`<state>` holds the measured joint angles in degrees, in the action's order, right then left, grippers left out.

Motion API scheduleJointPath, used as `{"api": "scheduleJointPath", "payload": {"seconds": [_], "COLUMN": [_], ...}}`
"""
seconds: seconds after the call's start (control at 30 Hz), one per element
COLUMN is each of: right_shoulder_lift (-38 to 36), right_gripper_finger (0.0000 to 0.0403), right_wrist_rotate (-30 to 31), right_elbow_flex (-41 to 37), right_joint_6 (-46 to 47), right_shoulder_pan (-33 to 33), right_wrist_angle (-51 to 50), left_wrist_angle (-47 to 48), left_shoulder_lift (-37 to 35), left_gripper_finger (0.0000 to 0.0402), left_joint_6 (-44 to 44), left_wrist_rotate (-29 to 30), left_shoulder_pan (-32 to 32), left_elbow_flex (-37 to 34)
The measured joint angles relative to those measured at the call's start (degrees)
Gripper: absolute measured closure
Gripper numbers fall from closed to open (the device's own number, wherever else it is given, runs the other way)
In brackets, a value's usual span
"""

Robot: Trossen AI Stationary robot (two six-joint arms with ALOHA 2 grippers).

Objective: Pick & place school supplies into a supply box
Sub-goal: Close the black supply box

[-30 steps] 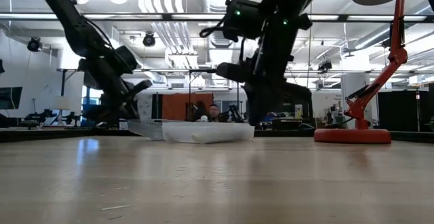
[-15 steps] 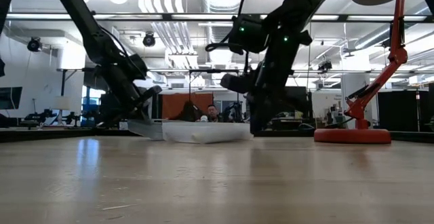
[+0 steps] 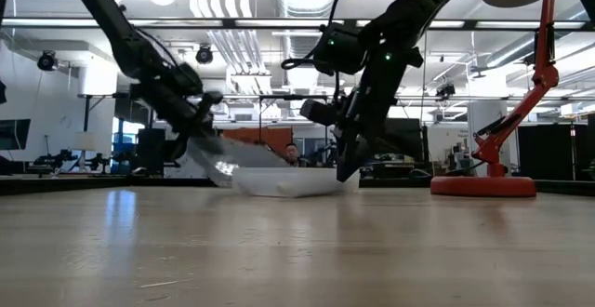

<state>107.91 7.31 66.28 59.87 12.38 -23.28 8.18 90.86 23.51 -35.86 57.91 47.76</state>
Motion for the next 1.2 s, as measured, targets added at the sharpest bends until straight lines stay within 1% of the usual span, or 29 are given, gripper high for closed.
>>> {"api": "scheduleJointPath", "payload": {"seconds": [0.1,0.17,0.3,0.37,0.43,0.57,0.67,0.73,0.8,0.87,0.97,1.1,1.2], "right_shoulder_lift": [0.87,2.25,4.54,4.73,4.44,0.80,-2.62,-4.94,-7.40,-9.66,-12.17,-13.15,-11.89], "right_gripper_finger": [0.0394,0.0394,0.0394,0.0394,0.0394,0.0394,0.0394,0.0394,0.0394,0.0394,0.0394,0.0394,0.0394], "right_wrist_rotate": [-0.11,-1.85,-4.61,-3.16,-0.36,5.42,7.11,10.00,13.32,14.53,12.29,6.38,5.04], "right_elbow_flex": [0.00,0.00,0.53,1.01,1.46,1.65,1.43,1.08,0.72,-0.23,-3.28,-8.25,-10.84], "right_joint_6": [-0.10,-0.03,0.03,0.52,0.99,1.54,1.60,2.12,4.51,6.74,10.70,15.41,18.94], "right_shoulder_pan": [0.00,0.02,-0.42,-1.38,-2.57,-5.17,-7.38,-9.34,-11.14,-12.19,-12.09,-9.72,-8.62], "right_wrist_angle": [0.61,1.88,6.42,6.31,6.05,3.37,-2.29,-8.25,-13.31,-16.06,-13.88,-1.95,6.17], "left_wrist_angle": [-0.87,-0.57,-0.73,-0.87,-0.67,-0.53,-0.56,-0.30,-0.51,-0.82,-2.57,-6.96,-8.16], "left_shoulder_lift": [-2.41,-3.74,-5.52,-5.70,-5.70,-5.57,-5.57,-5.57,-5.57,-5.37,-4.33,-1.27,1.87], "left_gripper_finger": [0.0401,0.0401,0.0401,0.0401,0.0401,0.0401,0.0401,0.0401,0.0401,0.0401,0.0401,0.0402,0.0402], "left_joint_6": [2.12,2.99,4.65,5.39,5.98,6.14,6.22,6.28,7.03,7.23,8.43,8.68,8.82], "left_wrist_rotate": [-2.22,-4.05,-4.65,-4.50,-3.17,0.78,5.00,6.91,8.51,9.92,10.68,10.89,12.22], "left_shoulder_pan": [-1.40,-3.01,-7.41,-10.05,-13.14,-18.95,-22.14,-23.55,-24.50,-24.99,-25.70,-27.39,-28.91], "left_elbow_flex": [0.94,1.62,3.55,4.40,4.95,5.54,5.31,4.98,4.73,4.60,4.54,4.54,4.53]}}
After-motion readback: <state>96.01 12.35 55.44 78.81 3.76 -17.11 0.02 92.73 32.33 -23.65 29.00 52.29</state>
